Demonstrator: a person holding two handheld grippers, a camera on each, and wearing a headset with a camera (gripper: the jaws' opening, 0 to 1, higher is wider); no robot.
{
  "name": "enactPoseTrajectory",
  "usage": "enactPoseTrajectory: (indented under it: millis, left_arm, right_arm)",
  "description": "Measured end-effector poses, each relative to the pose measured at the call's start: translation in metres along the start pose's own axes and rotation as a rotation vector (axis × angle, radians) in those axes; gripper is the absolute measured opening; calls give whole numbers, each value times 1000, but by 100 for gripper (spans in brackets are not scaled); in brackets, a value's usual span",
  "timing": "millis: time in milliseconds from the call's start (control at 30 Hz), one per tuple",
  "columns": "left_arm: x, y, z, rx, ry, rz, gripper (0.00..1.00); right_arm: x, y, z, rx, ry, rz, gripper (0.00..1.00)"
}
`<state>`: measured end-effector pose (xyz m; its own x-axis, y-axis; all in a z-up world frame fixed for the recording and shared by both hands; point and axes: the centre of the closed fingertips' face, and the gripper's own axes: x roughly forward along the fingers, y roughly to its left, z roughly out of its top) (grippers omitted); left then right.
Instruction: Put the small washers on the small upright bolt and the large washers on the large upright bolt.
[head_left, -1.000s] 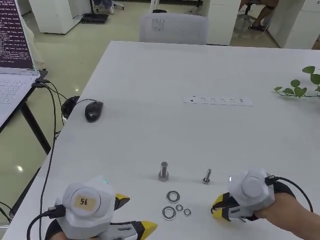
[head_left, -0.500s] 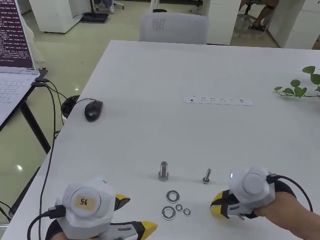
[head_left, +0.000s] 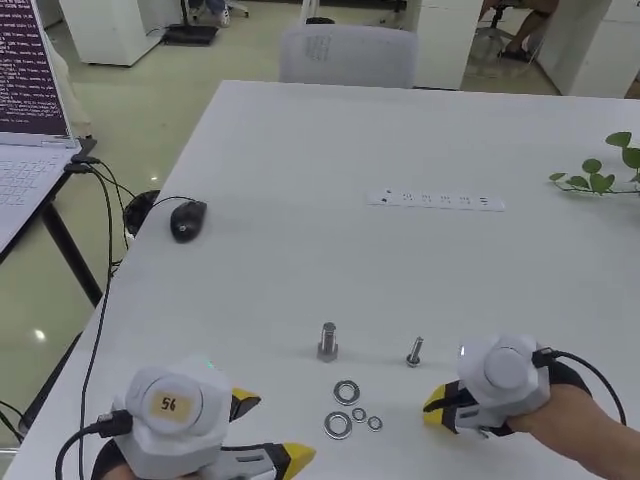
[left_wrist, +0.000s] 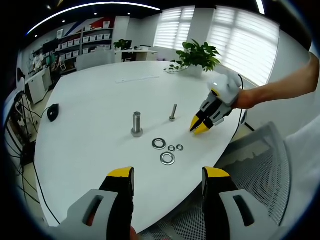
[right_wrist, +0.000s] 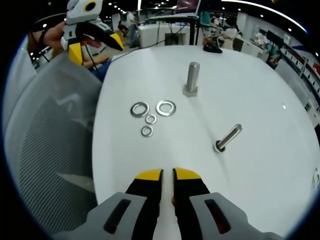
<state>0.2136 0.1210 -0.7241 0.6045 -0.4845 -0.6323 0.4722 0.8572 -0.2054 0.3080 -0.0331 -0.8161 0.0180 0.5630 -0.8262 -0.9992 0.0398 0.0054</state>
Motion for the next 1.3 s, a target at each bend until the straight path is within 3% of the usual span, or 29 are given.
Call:
enactPoseTrajectory:
  millis: [467, 600, 633, 967, 1300]
  left_arm:
    - [3, -1, 1, 6, 1, -7, 54]
    - [4, -3, 2, 11, 4, -11, 54]
    - [4, -3, 3, 11, 4, -11, 54]
    - [3, -3, 2, 22, 12, -13, 54]
    - [4, -5, 1, 10, 6, -6, 54]
  right_arm:
    - [-15, -12, -30, 50, 30, -53, 17]
    - [-17, -12, -39, 50, 69, -42, 18]
    - [-17, -13, -37, 52, 56, -42, 19]
    - [-14, -10, -35, -250, 199, 118, 19]
    - [-13, -8, -36, -333, 213, 140, 14]
